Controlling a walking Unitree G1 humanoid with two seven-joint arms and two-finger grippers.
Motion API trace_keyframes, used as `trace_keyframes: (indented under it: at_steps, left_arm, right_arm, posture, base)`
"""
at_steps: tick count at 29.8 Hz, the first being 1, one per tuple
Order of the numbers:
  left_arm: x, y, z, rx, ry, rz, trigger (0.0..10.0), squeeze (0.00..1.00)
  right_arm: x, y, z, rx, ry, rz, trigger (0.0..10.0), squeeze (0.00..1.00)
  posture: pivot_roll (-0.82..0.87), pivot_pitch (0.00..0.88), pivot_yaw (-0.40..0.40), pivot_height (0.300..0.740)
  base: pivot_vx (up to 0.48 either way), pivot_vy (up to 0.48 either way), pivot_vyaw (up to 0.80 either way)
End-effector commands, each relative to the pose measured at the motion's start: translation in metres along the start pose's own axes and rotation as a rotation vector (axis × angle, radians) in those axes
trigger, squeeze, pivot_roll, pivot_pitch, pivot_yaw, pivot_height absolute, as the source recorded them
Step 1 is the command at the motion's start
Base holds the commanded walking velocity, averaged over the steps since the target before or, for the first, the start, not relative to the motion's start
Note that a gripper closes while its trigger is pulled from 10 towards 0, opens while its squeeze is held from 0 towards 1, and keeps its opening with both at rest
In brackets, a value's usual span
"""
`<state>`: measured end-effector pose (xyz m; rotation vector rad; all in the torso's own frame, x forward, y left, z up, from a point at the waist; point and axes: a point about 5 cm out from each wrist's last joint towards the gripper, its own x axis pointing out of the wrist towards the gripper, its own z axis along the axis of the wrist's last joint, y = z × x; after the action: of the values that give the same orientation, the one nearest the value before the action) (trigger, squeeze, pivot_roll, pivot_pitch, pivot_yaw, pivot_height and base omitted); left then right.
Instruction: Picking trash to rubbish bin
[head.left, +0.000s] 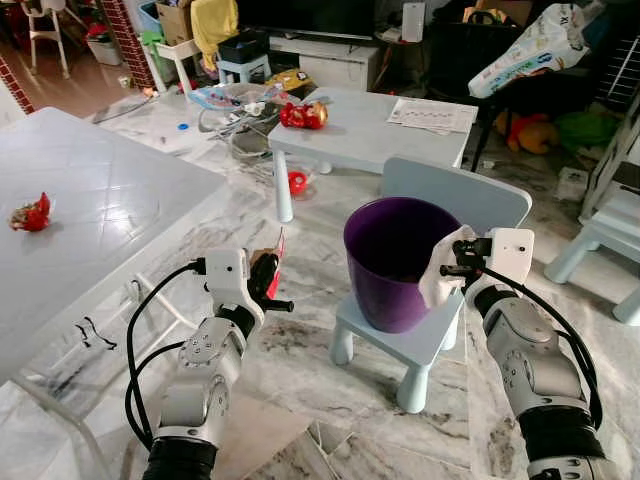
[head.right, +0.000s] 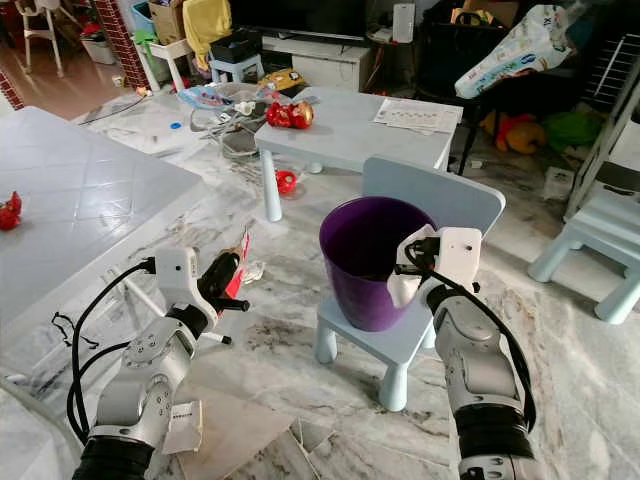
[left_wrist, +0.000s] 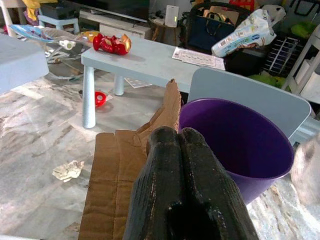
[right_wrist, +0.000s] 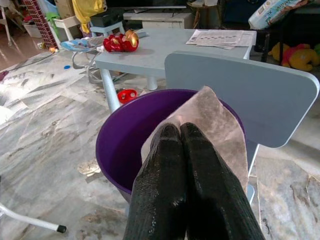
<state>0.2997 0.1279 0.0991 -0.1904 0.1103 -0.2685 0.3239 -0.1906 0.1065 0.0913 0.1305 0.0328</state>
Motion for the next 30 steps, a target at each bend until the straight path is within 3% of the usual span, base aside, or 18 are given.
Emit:
trace_keyframes:
  at_steps: [1, 10, 18, 30]
  left_arm:
    - [0.0015, 0.0035, 0.0010, 0.020, 0.000, 0.012, 0.0, 0.00]
    - [0.0012, -0.0023, -0.0031, 0.015, 0.016, -0.020, 0.0, 0.00]
    - [0.0000, -0.0060, -0.0061, 0.019, 0.025, -0.041, 0.0, 0.00]
    - [-0.0012, -0.0054, -0.0069, 0.027, 0.034, -0.043, 0.0, 0.00]
  right_arm:
    - [0.0022, 0.0034, 0.0075, -0.002, -0.027, 0.008, 0.0, 0.00]
    - [0.0022, 0.0035, 0.0072, 0.005, -0.025, 0.003, 0.0, 0.00]
    - [0.0025, 0.0048, 0.0061, 0.007, -0.021, 0.005, 0.0, 0.00]
    - [0.0018, 0.0063, 0.0040, 0.010, -0.018, 0.008, 0.0, 0.00]
  posture:
    - [-0.05, 0.040, 0.064, 0.740]
    - [-0.05, 0.041, 0.065, 0.740]
    - [-0.05, 0.040, 0.067, 0.740]
    - [-0.04, 0.044, 0.070, 0.740]
  base:
    - [0.274, 0.000, 0.00]
    - [0.375, 0.000, 0.00]
    - [0.480, 0.000, -0.77]
    - [0.472, 0.000, 0.00]
